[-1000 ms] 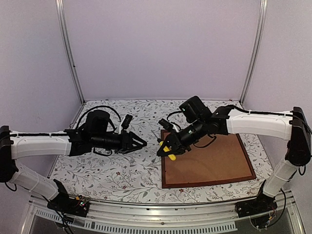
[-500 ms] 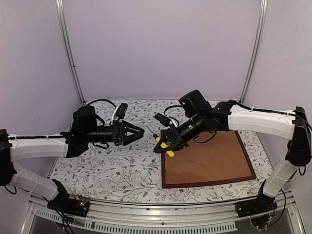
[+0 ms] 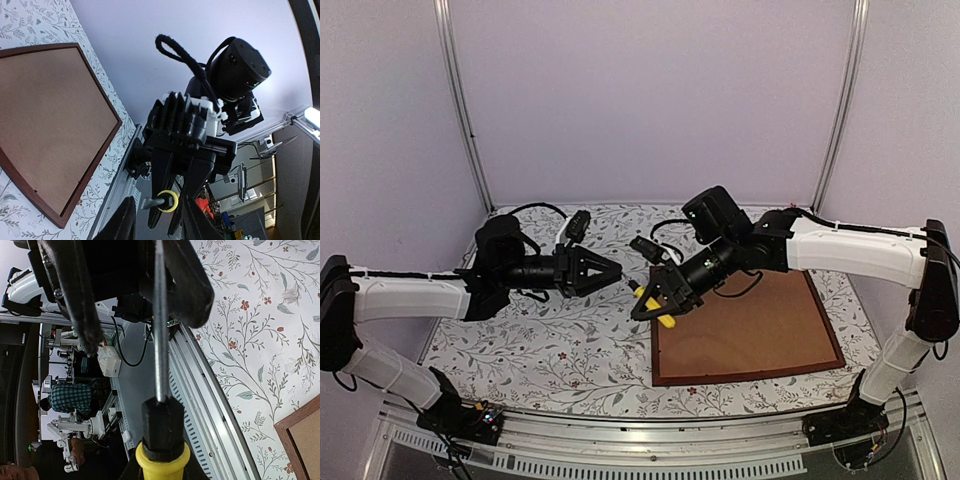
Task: Take the photo out of the frame
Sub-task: Pass from the right arm to the left, then pass from the left arm to the right
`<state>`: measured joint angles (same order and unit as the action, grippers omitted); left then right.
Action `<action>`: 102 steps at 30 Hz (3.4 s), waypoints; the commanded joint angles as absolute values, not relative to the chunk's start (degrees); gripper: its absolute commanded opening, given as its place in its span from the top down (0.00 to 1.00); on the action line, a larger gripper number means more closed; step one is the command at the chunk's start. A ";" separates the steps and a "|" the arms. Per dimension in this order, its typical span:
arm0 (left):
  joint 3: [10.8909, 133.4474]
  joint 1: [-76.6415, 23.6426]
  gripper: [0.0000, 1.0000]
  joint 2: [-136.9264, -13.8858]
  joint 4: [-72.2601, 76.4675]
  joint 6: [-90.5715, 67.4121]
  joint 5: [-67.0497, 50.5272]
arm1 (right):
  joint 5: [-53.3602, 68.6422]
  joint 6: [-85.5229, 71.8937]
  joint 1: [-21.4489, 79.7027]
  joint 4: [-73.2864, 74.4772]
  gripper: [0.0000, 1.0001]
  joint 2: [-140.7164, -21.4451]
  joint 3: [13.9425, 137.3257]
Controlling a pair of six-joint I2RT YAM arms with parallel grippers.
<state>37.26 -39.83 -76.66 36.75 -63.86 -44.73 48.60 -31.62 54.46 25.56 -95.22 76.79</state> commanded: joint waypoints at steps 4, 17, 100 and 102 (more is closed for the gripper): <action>38.41 -39.20 0.71 -77.08 40.28 -65.38 -47.44 | 50.71 -30.43 54.97 25.31 1.00 -94.81 77.92; 38.58 -39.16 0.75 -77.82 39.88 -65.63 -47.46 | 52.28 -29.82 54.97 25.23 1.00 -94.67 76.47; 27.29 -45.79 1.00 -69.08 60.30 -74.47 -9.09 | 21.63 -63.37 55.07 -25.06 0.62 -84.55 58.52; 27.33 -45.88 1.00 -69.08 60.29 -74.46 -9.17 | 21.49 -63.29 55.03 -24.98 0.64 -84.63 58.53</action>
<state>26.59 -45.10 -69.76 60.62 -76.05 -9.34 22.55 -63.48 54.74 -23.62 -84.20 58.41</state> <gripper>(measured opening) 0.024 0.375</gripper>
